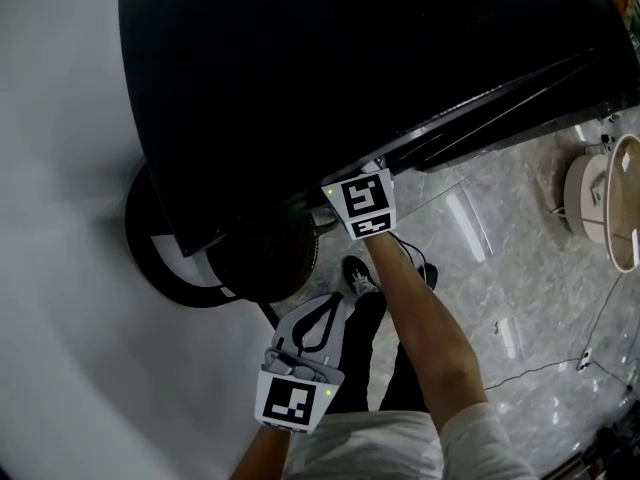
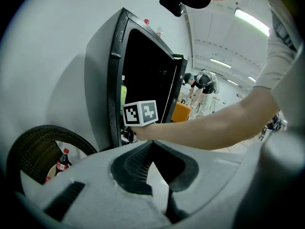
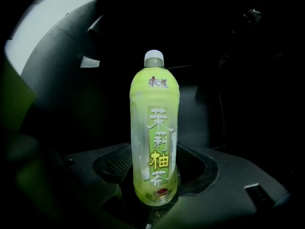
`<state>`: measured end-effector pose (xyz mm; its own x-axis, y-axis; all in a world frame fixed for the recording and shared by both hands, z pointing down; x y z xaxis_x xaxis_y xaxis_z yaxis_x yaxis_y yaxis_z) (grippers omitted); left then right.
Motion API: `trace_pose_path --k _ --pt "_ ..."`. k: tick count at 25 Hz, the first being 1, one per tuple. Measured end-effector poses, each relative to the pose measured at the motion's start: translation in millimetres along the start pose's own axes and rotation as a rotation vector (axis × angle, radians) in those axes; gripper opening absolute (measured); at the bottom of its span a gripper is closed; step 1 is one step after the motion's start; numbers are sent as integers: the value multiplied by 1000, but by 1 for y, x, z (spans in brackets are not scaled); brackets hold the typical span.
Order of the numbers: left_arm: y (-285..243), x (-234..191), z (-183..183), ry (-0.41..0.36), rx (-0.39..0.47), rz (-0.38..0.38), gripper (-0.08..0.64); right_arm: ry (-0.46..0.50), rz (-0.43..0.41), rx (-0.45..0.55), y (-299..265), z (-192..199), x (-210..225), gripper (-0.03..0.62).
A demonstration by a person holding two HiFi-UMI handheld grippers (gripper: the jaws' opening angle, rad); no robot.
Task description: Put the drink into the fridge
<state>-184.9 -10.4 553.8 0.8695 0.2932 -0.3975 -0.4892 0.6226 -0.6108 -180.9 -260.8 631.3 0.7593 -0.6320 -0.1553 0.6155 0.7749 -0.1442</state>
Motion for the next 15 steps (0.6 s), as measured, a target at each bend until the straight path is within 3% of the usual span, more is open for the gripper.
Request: trace_pose_path --k 7,11,15 --pt "3 -3 4 -1 6 -14 9 59 -50 -33 0 0 -6 276" --pt "7 0 4 -69 7 -33 9 68 -48 -41 4 -4 -6 276" --pt "13 -1 -1 -57 27 -49 9 76 -39 -44 12 -13 -2 276"
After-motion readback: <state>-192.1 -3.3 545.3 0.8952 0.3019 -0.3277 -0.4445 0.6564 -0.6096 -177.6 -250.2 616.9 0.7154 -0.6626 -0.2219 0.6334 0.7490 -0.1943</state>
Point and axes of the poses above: the fingertips, and each gripper's own axes: y backward along the fingers, x to its right, z out of its underside, the point moved 4 cm from there along y, backward along the fingers, and after that the axes turned 15 degrees about y, right-handed, at the moved point
